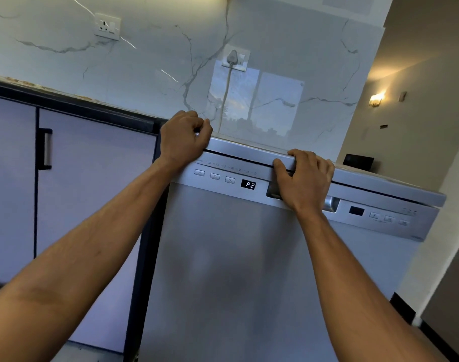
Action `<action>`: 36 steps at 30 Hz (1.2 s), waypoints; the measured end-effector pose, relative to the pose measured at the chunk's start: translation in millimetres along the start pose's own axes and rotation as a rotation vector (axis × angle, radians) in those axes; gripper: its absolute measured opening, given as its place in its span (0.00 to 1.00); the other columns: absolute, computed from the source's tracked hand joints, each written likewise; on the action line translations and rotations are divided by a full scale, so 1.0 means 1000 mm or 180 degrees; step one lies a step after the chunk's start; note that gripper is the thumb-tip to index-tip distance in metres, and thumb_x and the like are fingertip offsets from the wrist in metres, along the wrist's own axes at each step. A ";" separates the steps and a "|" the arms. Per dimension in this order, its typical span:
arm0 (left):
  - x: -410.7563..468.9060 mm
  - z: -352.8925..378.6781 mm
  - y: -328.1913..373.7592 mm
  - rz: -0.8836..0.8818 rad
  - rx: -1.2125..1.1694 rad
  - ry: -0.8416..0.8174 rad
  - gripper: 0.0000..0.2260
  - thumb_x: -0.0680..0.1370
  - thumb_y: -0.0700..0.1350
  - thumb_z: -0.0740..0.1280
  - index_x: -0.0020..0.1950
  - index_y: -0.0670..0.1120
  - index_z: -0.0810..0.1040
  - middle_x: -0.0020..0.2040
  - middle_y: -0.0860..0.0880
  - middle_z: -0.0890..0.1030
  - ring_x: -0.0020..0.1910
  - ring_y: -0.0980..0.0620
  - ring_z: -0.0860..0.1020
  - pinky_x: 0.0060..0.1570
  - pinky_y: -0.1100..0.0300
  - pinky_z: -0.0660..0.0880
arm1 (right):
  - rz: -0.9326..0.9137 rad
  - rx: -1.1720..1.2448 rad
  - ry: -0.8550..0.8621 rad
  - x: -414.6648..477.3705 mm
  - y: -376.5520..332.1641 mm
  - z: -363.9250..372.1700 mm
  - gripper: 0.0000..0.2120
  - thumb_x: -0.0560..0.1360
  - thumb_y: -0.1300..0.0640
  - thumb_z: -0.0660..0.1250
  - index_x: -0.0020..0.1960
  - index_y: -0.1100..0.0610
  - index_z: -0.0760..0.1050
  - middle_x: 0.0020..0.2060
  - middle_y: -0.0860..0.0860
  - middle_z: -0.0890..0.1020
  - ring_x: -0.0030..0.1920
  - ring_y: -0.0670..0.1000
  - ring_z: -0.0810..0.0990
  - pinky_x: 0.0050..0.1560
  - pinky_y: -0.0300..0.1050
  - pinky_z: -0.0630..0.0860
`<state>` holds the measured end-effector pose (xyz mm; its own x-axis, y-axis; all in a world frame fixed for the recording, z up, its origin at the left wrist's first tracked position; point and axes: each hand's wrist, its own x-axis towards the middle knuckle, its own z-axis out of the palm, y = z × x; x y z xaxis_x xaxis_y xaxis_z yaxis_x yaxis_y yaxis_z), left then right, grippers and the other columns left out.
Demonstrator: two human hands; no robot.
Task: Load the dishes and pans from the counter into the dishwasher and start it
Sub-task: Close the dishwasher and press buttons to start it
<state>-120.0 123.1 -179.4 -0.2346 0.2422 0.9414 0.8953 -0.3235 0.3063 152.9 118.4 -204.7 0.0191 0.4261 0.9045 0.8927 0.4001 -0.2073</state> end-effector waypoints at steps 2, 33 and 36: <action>0.000 0.003 -0.002 0.0026 0.0007 0.0027 0.19 0.79 0.50 0.60 0.29 0.46 0.70 0.30 0.51 0.69 0.34 0.52 0.68 0.33 0.57 0.59 | 0.0074 0.0047 0.0109 0.001 -0.001 0.003 0.21 0.77 0.37 0.62 0.62 0.49 0.77 0.60 0.48 0.80 0.64 0.53 0.71 0.73 0.50 0.53; 0.046 -0.038 0.029 -0.0836 -0.0088 -0.1971 0.13 0.78 0.46 0.68 0.34 0.44 0.73 0.36 0.48 0.72 0.42 0.53 0.66 0.40 0.70 0.59 | 0.1471 -0.0151 -0.1977 0.056 -0.052 -0.049 0.19 0.78 0.44 0.60 0.61 0.53 0.79 0.60 0.51 0.77 0.60 0.59 0.72 0.69 0.63 0.64; 0.054 -0.039 0.027 -0.0883 -0.0117 -0.2132 0.12 0.77 0.45 0.69 0.34 0.44 0.74 0.37 0.49 0.72 0.41 0.53 0.66 0.41 0.63 0.60 | 0.1585 -0.0252 -0.2194 0.070 -0.060 -0.050 0.14 0.77 0.47 0.60 0.54 0.54 0.78 0.55 0.50 0.77 0.56 0.58 0.71 0.66 0.58 0.67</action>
<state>-123.5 92.2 -115.1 -0.1583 0.8242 0.5437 0.8204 -0.1966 0.5369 123.6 83.3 -110.5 0.1625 0.9460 0.2805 0.8822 -0.0120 -0.4707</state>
